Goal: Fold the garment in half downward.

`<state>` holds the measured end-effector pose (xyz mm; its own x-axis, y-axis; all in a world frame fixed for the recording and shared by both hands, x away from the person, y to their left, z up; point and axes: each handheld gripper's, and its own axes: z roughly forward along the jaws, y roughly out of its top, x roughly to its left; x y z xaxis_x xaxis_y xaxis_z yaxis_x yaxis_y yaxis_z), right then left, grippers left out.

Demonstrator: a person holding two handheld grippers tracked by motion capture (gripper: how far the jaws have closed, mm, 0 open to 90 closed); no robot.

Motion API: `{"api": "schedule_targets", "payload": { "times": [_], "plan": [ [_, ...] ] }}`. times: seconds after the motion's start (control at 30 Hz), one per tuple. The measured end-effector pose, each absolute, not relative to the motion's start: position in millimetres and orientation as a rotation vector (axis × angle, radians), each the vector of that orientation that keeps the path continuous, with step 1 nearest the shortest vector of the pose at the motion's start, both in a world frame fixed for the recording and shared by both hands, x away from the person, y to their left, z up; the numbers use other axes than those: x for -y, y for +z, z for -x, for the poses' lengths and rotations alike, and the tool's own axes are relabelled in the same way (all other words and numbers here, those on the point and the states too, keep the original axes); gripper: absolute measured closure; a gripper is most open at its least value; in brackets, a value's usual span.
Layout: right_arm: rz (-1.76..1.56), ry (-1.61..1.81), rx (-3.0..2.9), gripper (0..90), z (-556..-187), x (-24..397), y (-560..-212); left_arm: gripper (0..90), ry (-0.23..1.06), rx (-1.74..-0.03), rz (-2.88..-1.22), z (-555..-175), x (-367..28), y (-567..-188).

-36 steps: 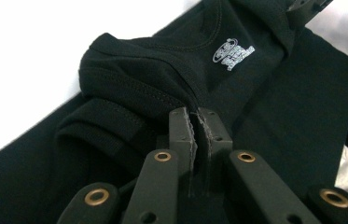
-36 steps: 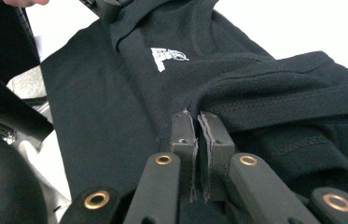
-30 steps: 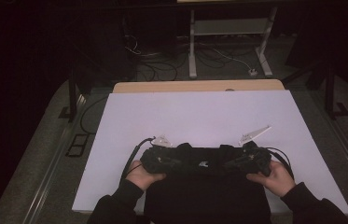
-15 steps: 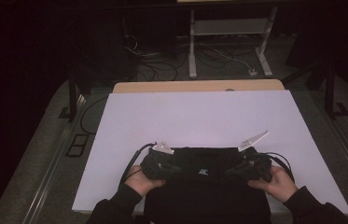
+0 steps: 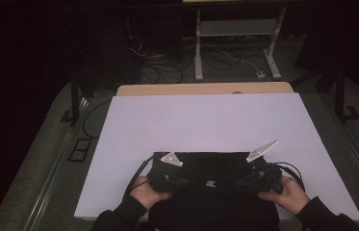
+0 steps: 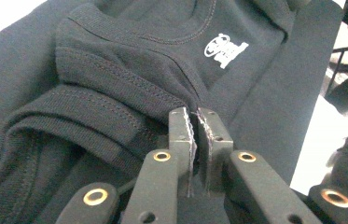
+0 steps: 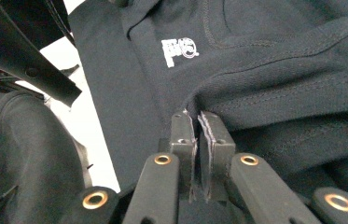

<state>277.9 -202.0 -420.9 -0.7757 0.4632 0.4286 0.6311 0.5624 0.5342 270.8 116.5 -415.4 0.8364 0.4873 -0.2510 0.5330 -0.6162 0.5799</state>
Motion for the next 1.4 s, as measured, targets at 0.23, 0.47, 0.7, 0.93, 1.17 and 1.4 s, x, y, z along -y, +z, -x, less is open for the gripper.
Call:
{"api": "schedule_targets", "payload": {
  "times": [0.23, 0.47, 0.7, 0.93, 1.17, 1.4],
  "plan": [
    [0.903, -1.006, 2.56, 83.2, -273, 203, -422, 83.3, -0.104, -0.735, -2.352, -266, -115, -416],
    [0.888, -0.984, 2.56, 83.1, -267, 201, -423, 82.9, -0.111, -0.721, -2.369, -264, -115, -418],
    [0.901, -0.989, 2.52, 75.7, -265, 204, -424, 73.5, -0.129, -0.716, -2.384, -262, -115, -418],
    [0.911, -1.068, 2.507, 57.4, -259, 210, -416, 46.9, -0.034, -0.724, -2.367, -255, -113, -414],
    [0.914, -1.112, 2.559, 38.8, -250, 212, -409, 29.5, -0.086, -0.715, -2.338, -257, -119, -409],
    [0.962, -1.106, 2.598, 15.2, -248, 213, -402, 8.0, -0.13, -0.687, -2.328, -260, -125, -408]
  ]
}}
